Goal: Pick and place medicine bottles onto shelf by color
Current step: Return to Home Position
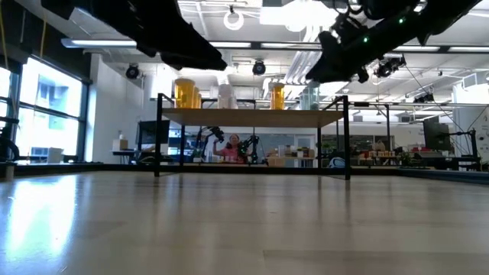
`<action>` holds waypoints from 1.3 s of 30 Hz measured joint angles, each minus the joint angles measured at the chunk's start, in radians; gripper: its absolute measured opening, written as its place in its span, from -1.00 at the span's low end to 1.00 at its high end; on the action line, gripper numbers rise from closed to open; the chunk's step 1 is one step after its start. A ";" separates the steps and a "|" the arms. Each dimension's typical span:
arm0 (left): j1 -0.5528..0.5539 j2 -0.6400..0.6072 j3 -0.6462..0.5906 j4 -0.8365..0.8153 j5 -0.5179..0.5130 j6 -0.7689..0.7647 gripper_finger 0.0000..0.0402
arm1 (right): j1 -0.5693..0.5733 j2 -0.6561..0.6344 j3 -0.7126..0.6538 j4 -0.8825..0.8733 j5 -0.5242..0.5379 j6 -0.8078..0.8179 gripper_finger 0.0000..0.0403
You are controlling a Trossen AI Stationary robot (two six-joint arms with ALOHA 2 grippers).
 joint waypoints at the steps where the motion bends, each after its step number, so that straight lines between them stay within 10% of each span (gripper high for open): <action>1: 0.000 -0.013 0.000 -0.007 0.004 0.001 -0.03 | 0.001 -0.019 0.000 0.002 0.000 0.000 -0.23; 18: 0.094 -0.622 -0.046 -0.348 0.078 0.050 -0.03 | 0.231 -0.483 -0.043 -0.325 -0.061 0.096 -0.23; 39: 0.092 -0.800 -0.647 0.227 0.105 -0.060 -0.03 | 0.617 -0.943 -0.350 -0.276 0.036 0.023 -0.23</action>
